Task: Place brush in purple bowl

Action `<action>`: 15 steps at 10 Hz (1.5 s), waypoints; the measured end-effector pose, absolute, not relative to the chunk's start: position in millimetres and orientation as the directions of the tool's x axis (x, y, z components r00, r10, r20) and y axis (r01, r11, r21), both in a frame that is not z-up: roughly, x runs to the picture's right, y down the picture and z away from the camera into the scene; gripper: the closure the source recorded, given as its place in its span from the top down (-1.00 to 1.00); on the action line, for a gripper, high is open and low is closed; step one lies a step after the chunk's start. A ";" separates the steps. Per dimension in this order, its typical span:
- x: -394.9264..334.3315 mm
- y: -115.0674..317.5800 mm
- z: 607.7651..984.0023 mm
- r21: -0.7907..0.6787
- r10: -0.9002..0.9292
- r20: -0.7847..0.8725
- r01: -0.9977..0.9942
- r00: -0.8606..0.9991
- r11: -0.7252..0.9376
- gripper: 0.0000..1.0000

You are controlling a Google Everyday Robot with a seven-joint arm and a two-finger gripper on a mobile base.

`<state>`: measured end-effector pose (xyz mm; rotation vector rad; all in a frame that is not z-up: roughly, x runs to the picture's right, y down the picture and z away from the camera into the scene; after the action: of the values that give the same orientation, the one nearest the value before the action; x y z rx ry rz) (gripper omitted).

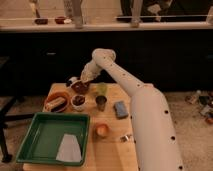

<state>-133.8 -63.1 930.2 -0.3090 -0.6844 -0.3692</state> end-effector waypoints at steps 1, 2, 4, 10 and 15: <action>-135.1 -62.2 933.1 -0.157 -0.223 0.663 0.424 0.714 0.892 -1.00; -136.0 -61.8 935.6 -0.156 -0.220 0.664 0.420 0.714 0.894 -1.00; -141.8 -59.9 940.6 -0.144 -0.226 0.662 0.417 0.714 0.897 -1.00; -162.5 -54.3 953.7 -0.145 -0.228 0.676 0.429 0.701 0.891 -1.00; -174.2 -50.7 968.1 -0.159 -0.224 0.682 0.439 0.697 0.884 -0.93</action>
<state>-174.2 -50.7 968.1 -0.3236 -0.7099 -0.3769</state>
